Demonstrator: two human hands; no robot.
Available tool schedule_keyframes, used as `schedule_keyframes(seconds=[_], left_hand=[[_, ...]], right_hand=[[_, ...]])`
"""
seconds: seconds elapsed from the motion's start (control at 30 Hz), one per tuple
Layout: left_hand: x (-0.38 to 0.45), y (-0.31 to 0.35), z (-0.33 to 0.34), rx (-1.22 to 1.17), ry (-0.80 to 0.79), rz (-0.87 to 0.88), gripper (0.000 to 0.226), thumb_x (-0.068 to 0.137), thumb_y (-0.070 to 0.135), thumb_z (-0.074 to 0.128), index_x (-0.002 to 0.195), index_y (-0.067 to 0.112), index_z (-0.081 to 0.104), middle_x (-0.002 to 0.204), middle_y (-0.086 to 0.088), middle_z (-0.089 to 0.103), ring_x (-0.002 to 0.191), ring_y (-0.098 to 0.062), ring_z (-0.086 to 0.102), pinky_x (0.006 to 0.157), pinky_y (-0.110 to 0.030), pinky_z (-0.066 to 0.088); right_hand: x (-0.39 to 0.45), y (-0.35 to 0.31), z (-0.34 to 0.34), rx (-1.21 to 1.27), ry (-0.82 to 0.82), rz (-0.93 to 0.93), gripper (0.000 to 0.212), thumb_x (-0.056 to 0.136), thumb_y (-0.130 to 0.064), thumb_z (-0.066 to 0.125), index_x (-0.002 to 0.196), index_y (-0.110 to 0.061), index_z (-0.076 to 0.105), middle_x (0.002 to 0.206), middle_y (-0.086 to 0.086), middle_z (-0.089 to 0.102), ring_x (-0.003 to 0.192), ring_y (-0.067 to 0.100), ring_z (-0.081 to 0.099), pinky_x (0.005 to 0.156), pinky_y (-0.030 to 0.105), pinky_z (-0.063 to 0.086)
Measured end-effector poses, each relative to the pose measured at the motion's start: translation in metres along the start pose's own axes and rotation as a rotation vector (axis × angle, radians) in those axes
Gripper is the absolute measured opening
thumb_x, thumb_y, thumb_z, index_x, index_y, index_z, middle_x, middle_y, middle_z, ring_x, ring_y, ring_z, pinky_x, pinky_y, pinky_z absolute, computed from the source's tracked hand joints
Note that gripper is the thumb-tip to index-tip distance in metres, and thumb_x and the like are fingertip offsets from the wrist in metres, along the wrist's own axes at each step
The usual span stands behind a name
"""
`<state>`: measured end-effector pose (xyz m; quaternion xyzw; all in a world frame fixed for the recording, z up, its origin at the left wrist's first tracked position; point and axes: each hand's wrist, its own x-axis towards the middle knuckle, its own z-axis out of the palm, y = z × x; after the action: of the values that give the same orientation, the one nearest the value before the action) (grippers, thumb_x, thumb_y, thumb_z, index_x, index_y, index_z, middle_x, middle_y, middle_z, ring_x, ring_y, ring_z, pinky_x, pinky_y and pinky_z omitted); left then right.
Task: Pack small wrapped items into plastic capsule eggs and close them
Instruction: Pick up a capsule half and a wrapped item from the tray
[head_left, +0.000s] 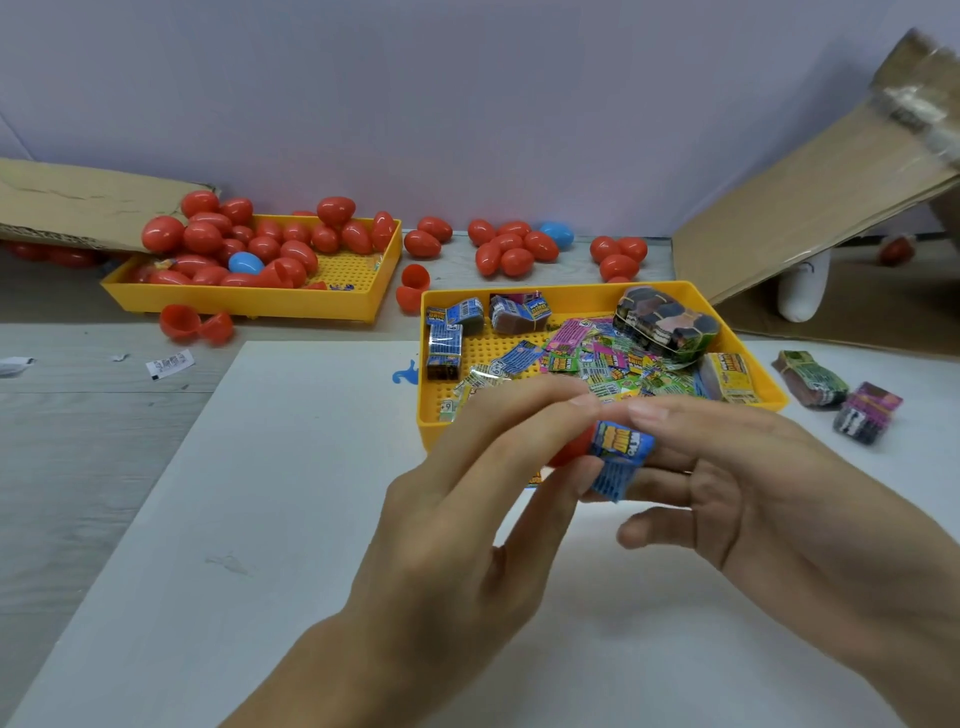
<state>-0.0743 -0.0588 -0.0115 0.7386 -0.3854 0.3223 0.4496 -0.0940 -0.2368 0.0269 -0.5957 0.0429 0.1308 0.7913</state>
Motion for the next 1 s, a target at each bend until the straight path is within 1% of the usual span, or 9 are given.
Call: schedule_keyframes(seconds=[0.07,0.13,0.2,0.37,0.5,0.6,0.77,0.93,1.0], left_hand=[[-0.001,0.000,0.001,-0.008,0.011,-0.008,0.027,0.092,0.006,0.061,0.118,0.006,0.058,0.117,-0.010,0.065,0.112,-0.017,0.064,0.091,-0.025,0.052],[-0.002,-0.001,0.001,-0.059,0.044,-0.078,0.025,0.094,0.010,0.058,0.119,0.007,0.058,0.118,-0.008,0.065,0.112,-0.019,0.064,0.090,-0.029,0.054],[-0.002,-0.002,0.002,-0.116,0.075,-0.174,0.025,0.096,0.016,0.056,0.120,0.011,0.058,0.117,-0.005,0.065,0.112,-0.023,0.065,0.088,-0.035,0.056],[-0.001,-0.004,0.001,-0.171,0.092,-0.263,0.025,0.098,0.022,0.055,0.120,0.011,0.059,0.114,-0.007,0.066,0.109,-0.028,0.066,0.085,-0.042,0.057],[-0.002,-0.002,0.002,-0.136,0.072,-0.230,0.026,0.097,0.021,0.055,0.120,0.009,0.060,0.115,-0.007,0.065,0.110,-0.027,0.066,0.086,-0.039,0.057],[-0.002,-0.002,0.002,-0.112,0.073,-0.209,0.025,0.096,0.018,0.056,0.119,0.007,0.060,0.113,-0.007,0.065,0.109,-0.025,0.066,0.085,-0.038,0.057],[-0.002,-0.002,0.001,-0.106,0.094,-0.209,0.025,0.096,0.017,0.056,0.119,0.008,0.060,0.114,-0.008,0.065,0.109,-0.026,0.066,0.085,-0.039,0.058],[-0.002,-0.002,0.002,-0.124,0.102,-0.223,0.025,0.096,0.019,0.056,0.119,0.011,0.059,0.115,-0.007,0.065,0.109,-0.026,0.066,0.085,-0.039,0.057],[-0.002,-0.002,0.002,-0.127,0.100,-0.227,0.025,0.096,0.019,0.056,0.119,0.009,0.060,0.114,-0.008,0.065,0.109,-0.028,0.066,0.084,-0.039,0.058]], right_hand=[[0.001,0.000,-0.002,-0.010,0.004,0.004,0.043,0.067,-0.037,0.071,0.096,-0.006,0.079,0.094,0.022,0.073,0.076,0.024,0.072,0.052,0.031,0.056],[0.001,-0.001,-0.004,-0.039,0.011,-0.028,0.037,0.069,-0.029,0.077,0.099,-0.008,0.078,0.101,0.024,0.072,0.083,0.029,0.072,0.053,0.033,0.056],[0.000,-0.001,-0.003,-0.076,-0.002,-0.094,0.032,0.073,-0.029,0.071,0.099,-0.013,0.079,0.098,0.020,0.074,0.085,0.029,0.073,0.052,0.033,0.055],[-0.003,0.008,0.003,-0.372,0.143,-0.403,0.019,0.074,-0.023,0.070,0.088,-0.030,0.079,0.079,0.007,0.075,0.071,0.020,0.074,0.045,0.029,0.053],[-0.006,0.014,0.004,-0.447,0.159,-0.536,0.019,0.073,-0.040,0.070,0.088,-0.031,0.077,0.075,0.004,0.074,0.066,0.018,0.072,0.043,0.026,0.052],[-0.007,0.013,0.004,-0.507,0.196,-0.574,0.022,0.072,-0.046,0.068,0.088,-0.034,0.076,0.074,0.001,0.073,0.065,0.016,0.071,0.042,0.025,0.050],[-0.009,0.014,0.008,-0.597,0.221,-0.609,0.020,0.074,-0.049,0.065,0.087,-0.038,0.075,0.075,-0.006,0.073,0.069,0.015,0.070,0.042,0.036,0.050],[-0.010,0.014,0.010,-0.640,0.260,-0.635,0.018,0.076,-0.044,0.065,0.087,-0.034,0.075,0.075,-0.006,0.072,0.069,0.017,0.070,0.039,0.037,0.047],[-0.010,0.015,0.010,-0.678,0.290,-0.659,0.010,0.078,-0.038,0.070,0.083,-0.032,0.076,0.075,-0.008,0.071,0.069,0.016,0.070,0.040,0.036,0.048]])
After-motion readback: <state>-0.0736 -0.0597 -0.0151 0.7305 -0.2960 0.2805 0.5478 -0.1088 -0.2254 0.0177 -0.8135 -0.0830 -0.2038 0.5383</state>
